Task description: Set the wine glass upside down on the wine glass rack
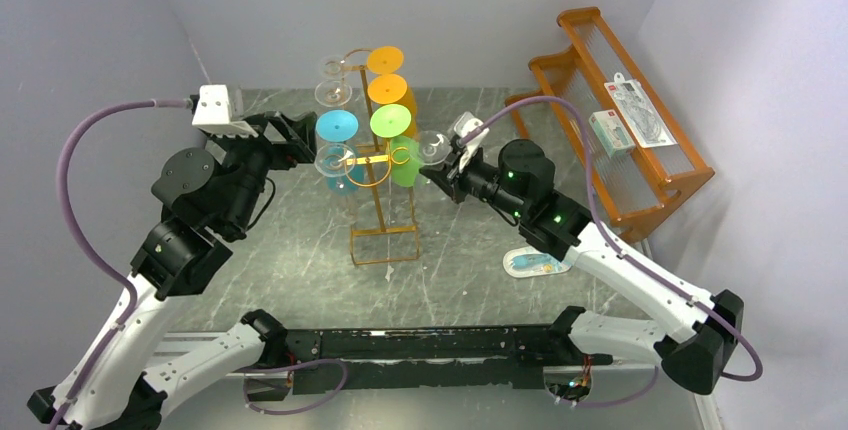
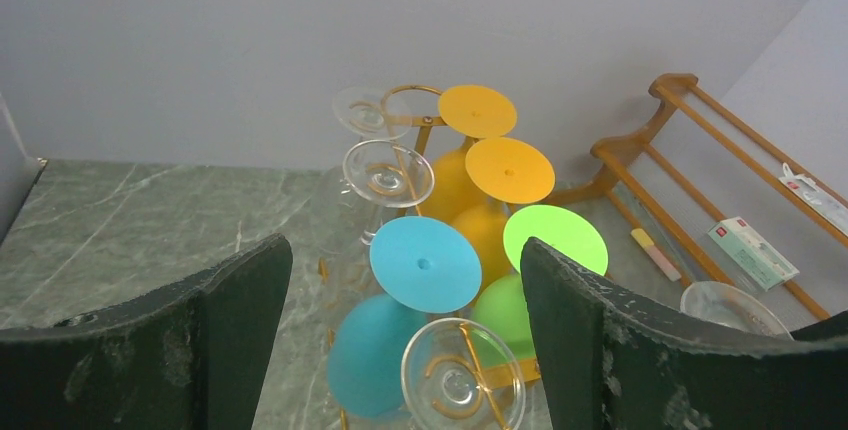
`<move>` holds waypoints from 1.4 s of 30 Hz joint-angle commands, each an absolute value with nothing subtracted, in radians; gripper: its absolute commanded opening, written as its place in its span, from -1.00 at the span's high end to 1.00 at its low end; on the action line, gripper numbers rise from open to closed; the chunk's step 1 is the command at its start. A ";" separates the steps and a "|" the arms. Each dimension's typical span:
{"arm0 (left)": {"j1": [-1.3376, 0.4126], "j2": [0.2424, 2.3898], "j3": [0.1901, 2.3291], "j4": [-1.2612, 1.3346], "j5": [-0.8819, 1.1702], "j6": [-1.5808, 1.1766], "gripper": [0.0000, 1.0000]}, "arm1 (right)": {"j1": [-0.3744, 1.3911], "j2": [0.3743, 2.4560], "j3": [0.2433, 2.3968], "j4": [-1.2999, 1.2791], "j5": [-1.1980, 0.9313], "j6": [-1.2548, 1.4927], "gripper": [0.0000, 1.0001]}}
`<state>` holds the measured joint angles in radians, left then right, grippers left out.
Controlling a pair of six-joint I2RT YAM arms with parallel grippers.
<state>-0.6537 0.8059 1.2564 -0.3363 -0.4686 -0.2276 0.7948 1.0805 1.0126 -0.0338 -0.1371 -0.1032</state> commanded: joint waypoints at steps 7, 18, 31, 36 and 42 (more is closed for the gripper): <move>-0.659 0.796 1.243 -0.356 -0.489 -0.209 -0.77 | 0.813 1.139 1.020 0.045 -0.142 -0.131 1.00; -0.658 0.801 1.243 -0.362 -0.500 -0.216 -0.75 | 0.827 1.172 1.023 0.098 -0.163 -0.153 1.00; -0.659 0.809 1.254 -0.369 -0.491 -0.219 -0.74 | 0.836 1.202 1.028 0.122 -0.155 -0.179 1.00; -0.659 0.810 1.258 -0.373 -0.491 -0.223 -0.74 | 0.839 1.216 1.037 0.126 -0.153 -0.189 1.00; -0.658 0.812 1.258 -0.370 -0.486 -0.224 -0.74 | 0.840 1.227 1.041 0.124 -0.164 -0.203 1.00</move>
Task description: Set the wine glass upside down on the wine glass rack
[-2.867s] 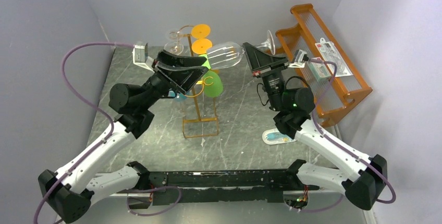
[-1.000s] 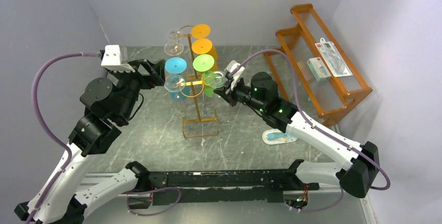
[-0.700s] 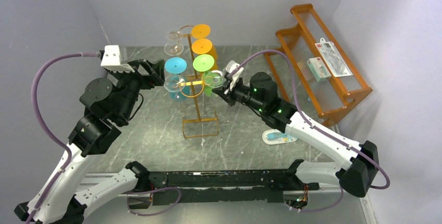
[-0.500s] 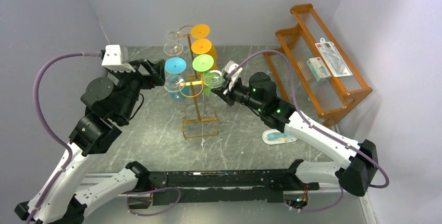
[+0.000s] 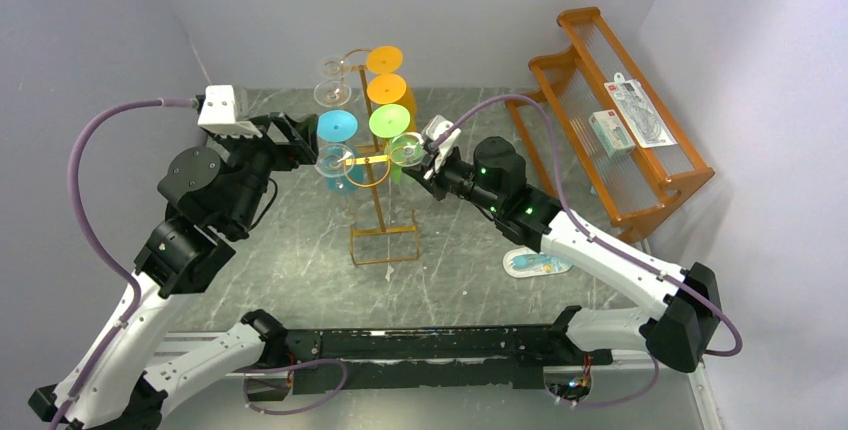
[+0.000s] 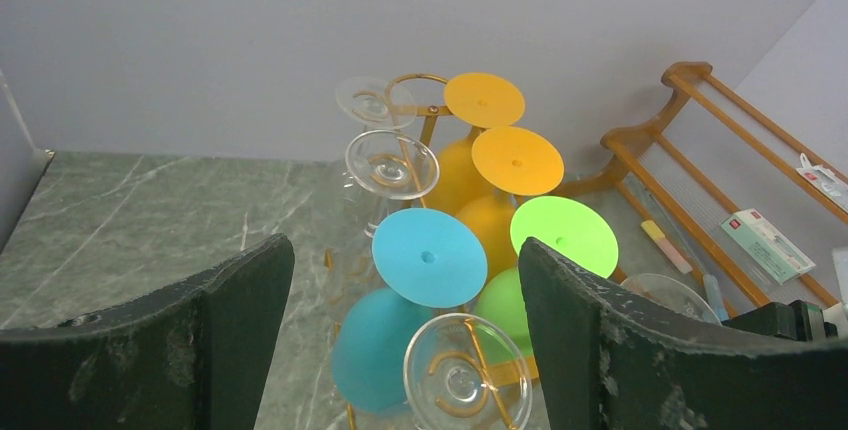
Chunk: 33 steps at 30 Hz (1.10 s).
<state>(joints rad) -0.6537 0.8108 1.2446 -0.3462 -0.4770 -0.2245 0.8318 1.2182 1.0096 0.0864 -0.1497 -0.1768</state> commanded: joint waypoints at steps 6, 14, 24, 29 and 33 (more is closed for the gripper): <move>-0.659 0.816 1.261 -0.373 -0.485 -0.221 -0.74 | 0.842 1.227 1.030 0.129 -0.184 -0.224 0.85; -0.659 0.817 1.263 -0.374 -0.486 -0.217 -0.75 | 0.841 1.240 1.025 0.132 -0.212 -0.231 0.83; -0.659 0.818 1.273 -0.381 -0.489 -0.211 -0.75 | 0.842 1.240 1.014 0.128 -0.206 -0.217 0.53; -0.659 0.812 1.269 -0.381 -0.494 -0.208 -0.76 | 0.842 1.198 0.987 0.111 -0.212 -0.204 0.20; -0.659 0.801 1.260 -0.373 -0.494 -0.218 -0.81 | 0.841 1.157 0.975 0.072 -0.218 -0.198 0.02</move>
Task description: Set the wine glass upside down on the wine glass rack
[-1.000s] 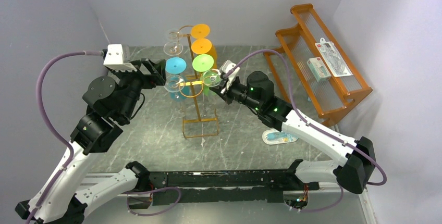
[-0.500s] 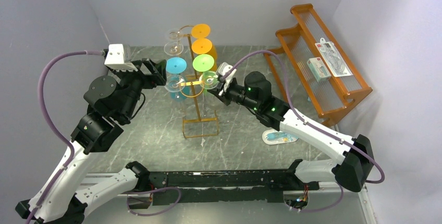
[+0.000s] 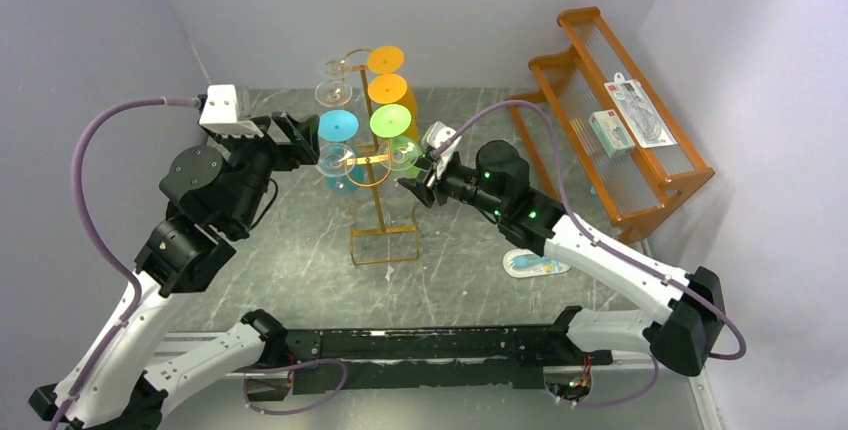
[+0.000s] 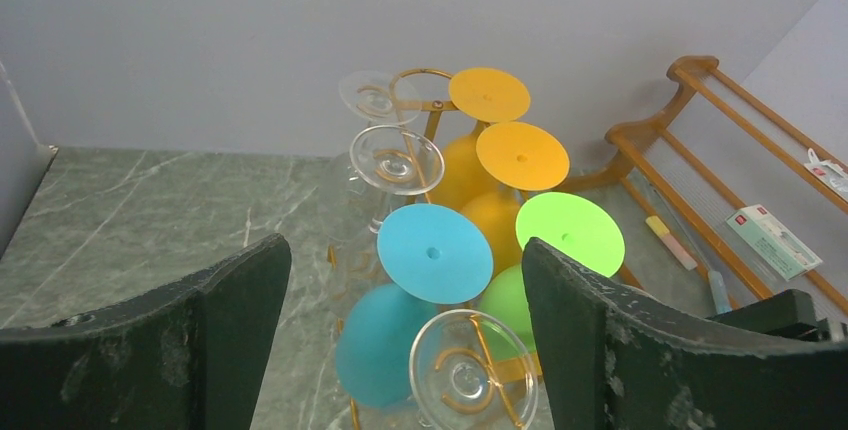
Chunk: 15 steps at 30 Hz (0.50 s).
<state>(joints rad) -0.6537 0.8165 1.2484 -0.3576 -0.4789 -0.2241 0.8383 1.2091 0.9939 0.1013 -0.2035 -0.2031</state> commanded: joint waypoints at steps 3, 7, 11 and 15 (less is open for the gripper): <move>-0.659 0.785 1.251 -0.367 -0.481 -0.213 -0.84 | 0.841 1.106 0.962 0.026 -0.209 -0.194 -0.07; -0.658 0.772 1.262 -0.454 -0.586 -0.280 -0.91 | 0.842 0.999 0.925 -0.026 -0.149 -0.167 -0.13; -0.659 0.738 1.249 -0.549 -0.659 -0.332 -0.93 | 0.841 0.886 0.905 -0.040 -0.011 -0.100 -0.16; -0.659 0.683 1.248 -0.650 -0.662 -0.348 -0.93 | 0.842 0.787 0.930 -0.098 0.229 -0.031 -0.37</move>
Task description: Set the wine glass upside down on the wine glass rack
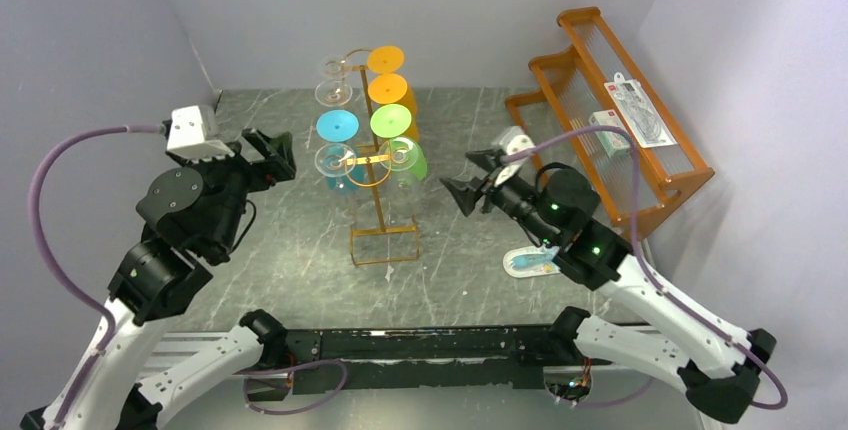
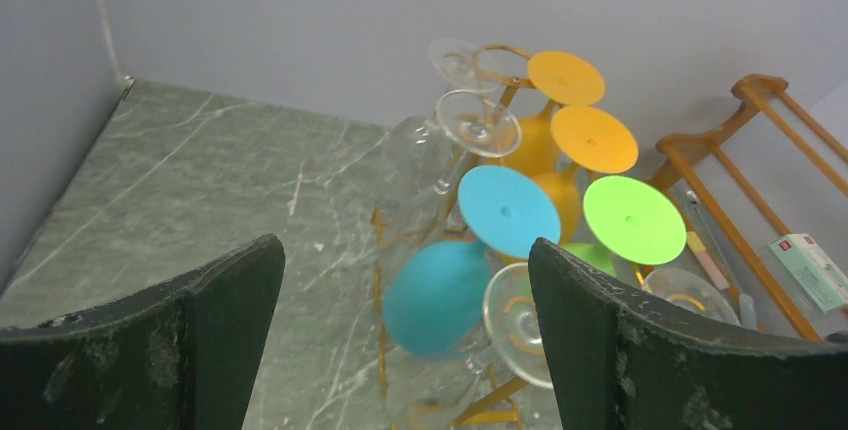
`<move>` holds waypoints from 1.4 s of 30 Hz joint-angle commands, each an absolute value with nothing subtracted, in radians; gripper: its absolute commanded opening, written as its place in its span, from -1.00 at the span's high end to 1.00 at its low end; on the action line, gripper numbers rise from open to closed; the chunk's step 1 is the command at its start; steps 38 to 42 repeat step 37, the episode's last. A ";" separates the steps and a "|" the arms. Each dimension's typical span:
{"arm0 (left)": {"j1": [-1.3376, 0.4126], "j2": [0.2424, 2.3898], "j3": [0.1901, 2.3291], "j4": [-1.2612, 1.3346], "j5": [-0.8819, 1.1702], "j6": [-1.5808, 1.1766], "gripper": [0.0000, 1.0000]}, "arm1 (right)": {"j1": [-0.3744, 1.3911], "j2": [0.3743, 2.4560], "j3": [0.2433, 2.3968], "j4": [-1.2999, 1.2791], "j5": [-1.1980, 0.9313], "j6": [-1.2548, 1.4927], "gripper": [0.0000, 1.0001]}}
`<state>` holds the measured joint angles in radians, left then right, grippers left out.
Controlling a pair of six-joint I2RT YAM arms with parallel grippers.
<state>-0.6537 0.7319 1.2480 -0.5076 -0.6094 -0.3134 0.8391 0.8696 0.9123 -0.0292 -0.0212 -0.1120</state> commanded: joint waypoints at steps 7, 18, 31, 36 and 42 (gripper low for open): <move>-0.659 0.543 1.260 -0.764 -0.580 -0.353 -0.93 | 0.841 0.675 1.014 -0.203 0.665 0.041 -1.00; -0.659 0.508 1.391 -0.905 -0.578 -0.267 -0.93 | 0.842 0.634 1.110 -0.295 0.983 0.122 -1.00; -0.659 0.505 1.467 -1.002 -0.627 -0.266 -0.93 | 0.841 0.656 1.138 -0.443 1.072 0.236 -1.00; -0.659 0.500 1.465 -0.997 -0.626 -0.260 -0.93 | 0.842 0.717 1.196 -0.543 1.115 0.337 -1.00; -0.658 0.499 1.464 -0.994 -0.624 -0.259 -0.93 | 0.842 0.727 1.208 -0.558 1.113 0.343 -1.00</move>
